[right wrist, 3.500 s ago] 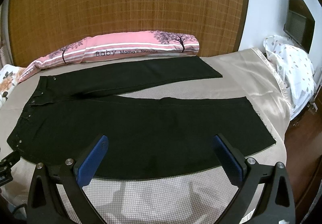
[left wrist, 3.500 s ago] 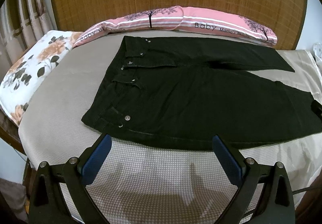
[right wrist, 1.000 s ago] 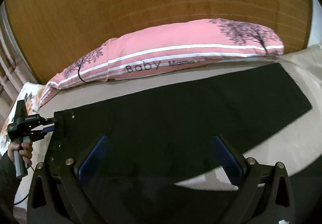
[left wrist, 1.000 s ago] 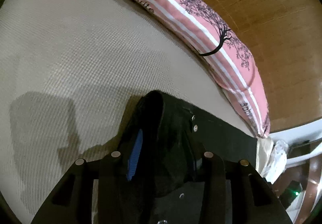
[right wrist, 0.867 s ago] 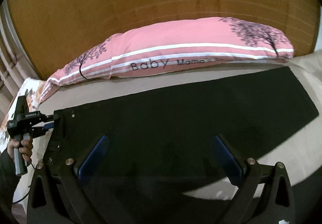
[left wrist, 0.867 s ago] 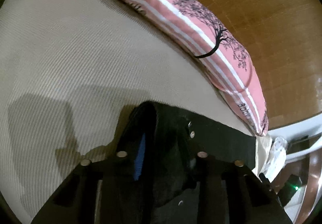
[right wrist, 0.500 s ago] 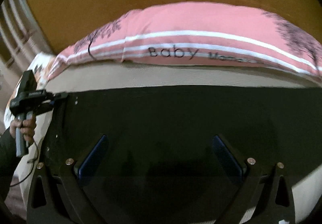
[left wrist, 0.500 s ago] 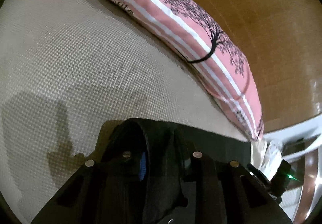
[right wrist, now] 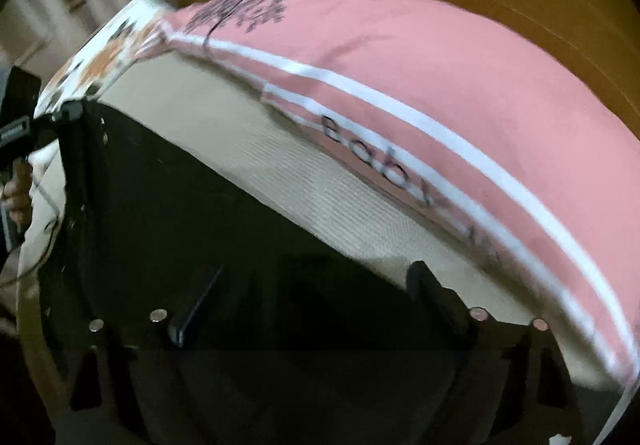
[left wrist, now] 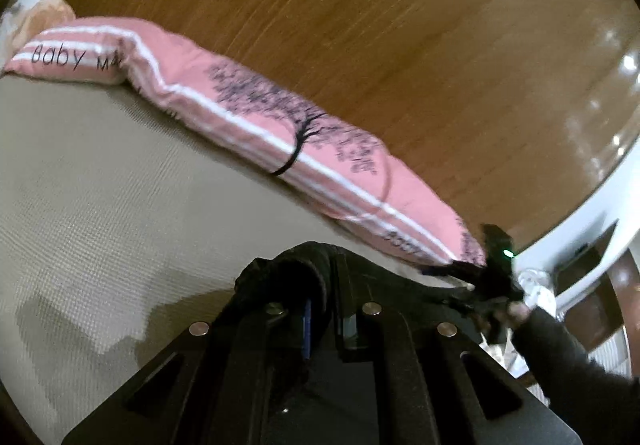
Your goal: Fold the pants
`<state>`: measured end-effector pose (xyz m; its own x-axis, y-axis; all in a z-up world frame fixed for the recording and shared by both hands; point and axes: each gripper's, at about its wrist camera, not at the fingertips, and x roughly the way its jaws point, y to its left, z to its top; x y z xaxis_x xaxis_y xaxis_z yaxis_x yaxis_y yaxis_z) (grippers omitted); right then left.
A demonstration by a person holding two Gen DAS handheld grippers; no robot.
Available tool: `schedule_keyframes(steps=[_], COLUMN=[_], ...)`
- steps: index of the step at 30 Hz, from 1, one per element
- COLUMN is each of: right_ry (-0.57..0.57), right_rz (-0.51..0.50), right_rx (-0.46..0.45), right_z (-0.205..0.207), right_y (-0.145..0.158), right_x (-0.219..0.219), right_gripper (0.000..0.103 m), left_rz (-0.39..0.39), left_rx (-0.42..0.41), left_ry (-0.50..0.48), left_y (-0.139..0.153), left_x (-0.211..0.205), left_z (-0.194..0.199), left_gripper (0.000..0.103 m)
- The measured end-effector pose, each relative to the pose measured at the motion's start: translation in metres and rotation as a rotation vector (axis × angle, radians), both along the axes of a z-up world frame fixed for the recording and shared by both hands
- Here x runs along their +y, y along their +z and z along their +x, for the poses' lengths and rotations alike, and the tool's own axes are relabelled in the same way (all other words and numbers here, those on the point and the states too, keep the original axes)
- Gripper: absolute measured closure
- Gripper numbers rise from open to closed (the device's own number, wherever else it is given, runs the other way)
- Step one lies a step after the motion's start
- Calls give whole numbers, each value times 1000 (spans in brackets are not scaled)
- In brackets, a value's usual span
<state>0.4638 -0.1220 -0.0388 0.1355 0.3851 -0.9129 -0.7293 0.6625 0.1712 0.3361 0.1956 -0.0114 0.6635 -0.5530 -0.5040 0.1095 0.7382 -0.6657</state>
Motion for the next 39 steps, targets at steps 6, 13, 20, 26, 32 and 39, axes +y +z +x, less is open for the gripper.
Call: schedule_keyframes(steps=[6,13,20,26,32,39], right_ry=[198,295,262,210,89,-58], right_rz=[2,-28,-77,-141,-203,-229], right_rx=[142,234,199,49,-180,-355], right_z=[17,24,16,-3,-52,-146], right_y=[-13,-34,-37,-29,12,63], right_x=[19,9,-25,-23,-20,-28], right_gripper=[31,58,85,93,95,97], left_rz=[26,36,63,122,127,173], left_rx=[-50,-58,-42,-35,-33,-92], left_ry=[-16,-8,3,24,11,-76], left_y=[11,15,13,6,14,46], left_x=[0,0,0,-3,1,-2], left_z=[-13,-20,-15,-9,-15,-57], left_gripper=[95,95,95,95,95,95])
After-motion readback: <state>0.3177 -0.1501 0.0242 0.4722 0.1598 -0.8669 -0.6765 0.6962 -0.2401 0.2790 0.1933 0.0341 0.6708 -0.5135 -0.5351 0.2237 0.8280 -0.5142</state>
